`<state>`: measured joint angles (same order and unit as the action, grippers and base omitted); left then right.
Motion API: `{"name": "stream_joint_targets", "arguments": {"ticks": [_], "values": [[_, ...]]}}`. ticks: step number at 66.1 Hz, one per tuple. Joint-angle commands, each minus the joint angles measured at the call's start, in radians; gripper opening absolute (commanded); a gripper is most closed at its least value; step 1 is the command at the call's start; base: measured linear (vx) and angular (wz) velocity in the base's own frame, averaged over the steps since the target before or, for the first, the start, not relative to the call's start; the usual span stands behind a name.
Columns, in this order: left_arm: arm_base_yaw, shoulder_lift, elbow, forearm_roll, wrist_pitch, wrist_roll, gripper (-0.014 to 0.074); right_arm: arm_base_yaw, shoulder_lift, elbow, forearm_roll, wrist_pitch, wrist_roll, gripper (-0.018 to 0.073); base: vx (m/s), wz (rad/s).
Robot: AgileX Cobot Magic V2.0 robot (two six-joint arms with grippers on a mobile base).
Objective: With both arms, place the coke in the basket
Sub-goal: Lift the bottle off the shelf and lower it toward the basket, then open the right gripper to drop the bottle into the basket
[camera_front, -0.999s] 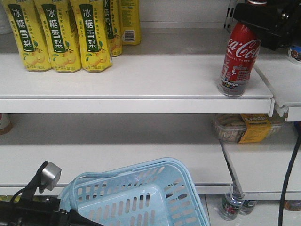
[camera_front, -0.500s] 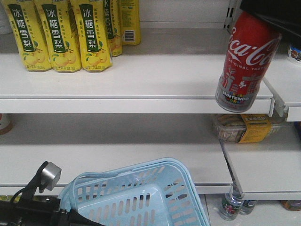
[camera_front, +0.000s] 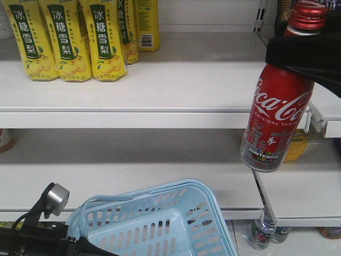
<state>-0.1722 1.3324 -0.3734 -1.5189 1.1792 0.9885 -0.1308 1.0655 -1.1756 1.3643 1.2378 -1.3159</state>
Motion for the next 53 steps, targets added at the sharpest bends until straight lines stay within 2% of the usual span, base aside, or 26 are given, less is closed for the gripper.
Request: {"name": "stream_joint_targets", "arguments": {"ticks": [1, 11, 24, 40, 53], "values": [[-0.007, -0.024, -0.02, -0.082, 0.044, 0.013, -0.0006, 0.042, -0.012, -0.031, 0.02, -0.007, 0.046, -0.0003, 0.0, 0.0], [-0.007, -0.024, -0.02, -0.082, 0.044, 0.013, -0.0006, 0.215, 0.027, -0.031, -0.14, -0.049, 0.109, -0.0002, 0.0, 0.0], [-0.007, -0.024, -0.02, -0.082, 0.044, 0.013, -0.0006, 0.394, 0.104, -0.031, -0.246, -0.12, 0.186, -0.0002, 0.0, 0.0], [-0.007, -0.024, -0.02, -0.082, 0.044, 0.013, -0.0006, 0.541, 0.233, -0.031, -0.417, -0.13, 0.289, -0.0002, 0.0, 0.0], [-0.007, -0.024, -0.02, -0.082, 0.044, 0.013, -0.0006, 0.614, 0.346, -0.031, -0.514, -0.127, 0.339, -0.0002, 0.0, 0.0]]}}
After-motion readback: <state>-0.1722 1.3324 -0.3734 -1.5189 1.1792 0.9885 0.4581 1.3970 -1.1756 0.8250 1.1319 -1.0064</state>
